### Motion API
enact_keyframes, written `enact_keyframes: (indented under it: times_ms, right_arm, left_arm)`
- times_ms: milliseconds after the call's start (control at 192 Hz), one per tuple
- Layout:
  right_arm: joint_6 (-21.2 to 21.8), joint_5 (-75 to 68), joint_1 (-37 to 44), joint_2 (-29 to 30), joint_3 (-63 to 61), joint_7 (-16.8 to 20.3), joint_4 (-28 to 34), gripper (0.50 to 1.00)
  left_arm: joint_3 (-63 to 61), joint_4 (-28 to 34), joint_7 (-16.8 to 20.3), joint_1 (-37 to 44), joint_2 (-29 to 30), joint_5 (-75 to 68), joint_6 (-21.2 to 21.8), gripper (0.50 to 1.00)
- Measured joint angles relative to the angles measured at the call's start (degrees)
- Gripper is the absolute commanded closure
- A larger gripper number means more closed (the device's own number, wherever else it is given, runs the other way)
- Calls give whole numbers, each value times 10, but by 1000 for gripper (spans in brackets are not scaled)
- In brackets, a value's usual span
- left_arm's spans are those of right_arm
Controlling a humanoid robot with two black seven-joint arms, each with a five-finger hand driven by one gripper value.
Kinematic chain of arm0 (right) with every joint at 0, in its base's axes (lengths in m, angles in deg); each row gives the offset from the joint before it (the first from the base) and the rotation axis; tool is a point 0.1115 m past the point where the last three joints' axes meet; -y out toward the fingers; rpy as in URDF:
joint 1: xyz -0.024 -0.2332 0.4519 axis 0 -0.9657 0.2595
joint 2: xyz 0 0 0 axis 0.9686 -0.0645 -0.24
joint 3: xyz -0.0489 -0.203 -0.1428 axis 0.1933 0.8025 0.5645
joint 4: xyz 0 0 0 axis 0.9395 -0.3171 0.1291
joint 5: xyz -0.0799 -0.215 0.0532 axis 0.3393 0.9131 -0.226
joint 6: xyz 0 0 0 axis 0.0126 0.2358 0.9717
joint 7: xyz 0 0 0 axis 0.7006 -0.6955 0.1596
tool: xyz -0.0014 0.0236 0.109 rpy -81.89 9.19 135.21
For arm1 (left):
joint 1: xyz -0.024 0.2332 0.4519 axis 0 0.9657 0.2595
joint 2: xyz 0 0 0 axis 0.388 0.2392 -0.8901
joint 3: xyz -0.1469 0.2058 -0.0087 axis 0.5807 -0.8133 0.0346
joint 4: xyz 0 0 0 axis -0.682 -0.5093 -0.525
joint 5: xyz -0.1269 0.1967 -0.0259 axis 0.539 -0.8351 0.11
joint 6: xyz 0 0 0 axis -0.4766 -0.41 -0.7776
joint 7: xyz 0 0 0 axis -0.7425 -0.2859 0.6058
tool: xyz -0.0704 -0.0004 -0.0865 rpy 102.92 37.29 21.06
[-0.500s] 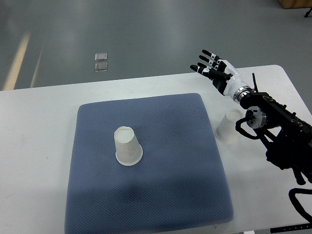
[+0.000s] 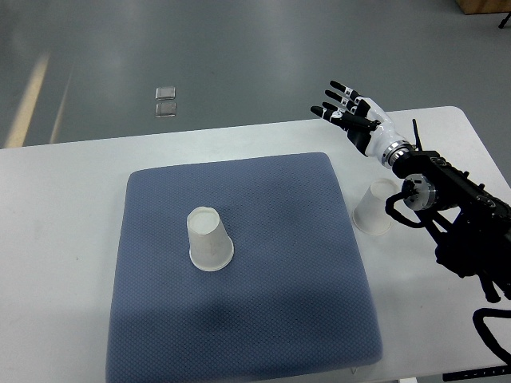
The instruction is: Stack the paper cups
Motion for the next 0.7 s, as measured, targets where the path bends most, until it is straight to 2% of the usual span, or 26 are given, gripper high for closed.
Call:
enact_keyframes:
  times_ms: [698]
  right_arm:
    - [4, 0, -2, -9, -1, -1, 3, 576]
  left_arm:
    - [0, -1, 0, 0, 0, 0, 0, 500]
